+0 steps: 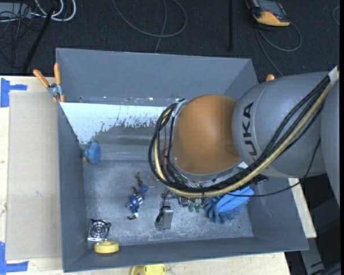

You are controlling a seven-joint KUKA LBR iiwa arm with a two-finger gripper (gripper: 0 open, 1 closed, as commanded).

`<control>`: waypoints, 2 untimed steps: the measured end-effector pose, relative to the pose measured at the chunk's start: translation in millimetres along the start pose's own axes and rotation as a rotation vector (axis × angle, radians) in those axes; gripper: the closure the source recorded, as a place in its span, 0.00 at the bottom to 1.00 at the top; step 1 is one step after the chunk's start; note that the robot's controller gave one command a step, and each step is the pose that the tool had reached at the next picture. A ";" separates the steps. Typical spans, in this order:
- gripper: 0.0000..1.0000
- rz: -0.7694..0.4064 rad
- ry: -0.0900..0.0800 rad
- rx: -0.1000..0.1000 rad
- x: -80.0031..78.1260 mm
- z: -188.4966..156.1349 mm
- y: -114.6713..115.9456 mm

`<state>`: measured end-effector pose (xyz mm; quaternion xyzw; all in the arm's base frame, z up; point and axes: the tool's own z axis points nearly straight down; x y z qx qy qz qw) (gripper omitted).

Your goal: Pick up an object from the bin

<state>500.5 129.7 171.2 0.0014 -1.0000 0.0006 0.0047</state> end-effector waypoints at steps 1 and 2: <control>0.00 0.004 -0.007 -0.001 -1.7 -4.4 -0.7; 0.00 -0.057 -0.015 -0.002 -26.7 51.3 1.0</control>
Offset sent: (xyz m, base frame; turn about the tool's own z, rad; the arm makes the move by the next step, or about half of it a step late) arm 0.0422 0.0001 -0.1012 -0.1005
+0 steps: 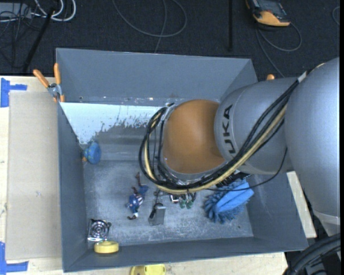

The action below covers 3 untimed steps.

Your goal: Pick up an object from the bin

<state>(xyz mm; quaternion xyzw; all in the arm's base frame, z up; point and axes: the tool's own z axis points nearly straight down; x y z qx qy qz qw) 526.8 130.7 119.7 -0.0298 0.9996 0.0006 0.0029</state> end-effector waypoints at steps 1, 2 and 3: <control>1.00 0.079 0.008 0.001 -14.9 45.3 -20.2; 1.00 0.080 0.009 0.001 -14.9 45.3 -20.2; 1.00 0.060 0.008 0.002 -20.9 -153.7 -42.7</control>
Offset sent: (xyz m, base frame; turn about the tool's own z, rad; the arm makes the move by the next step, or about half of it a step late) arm 0.0000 0.0000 0.0000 0.0000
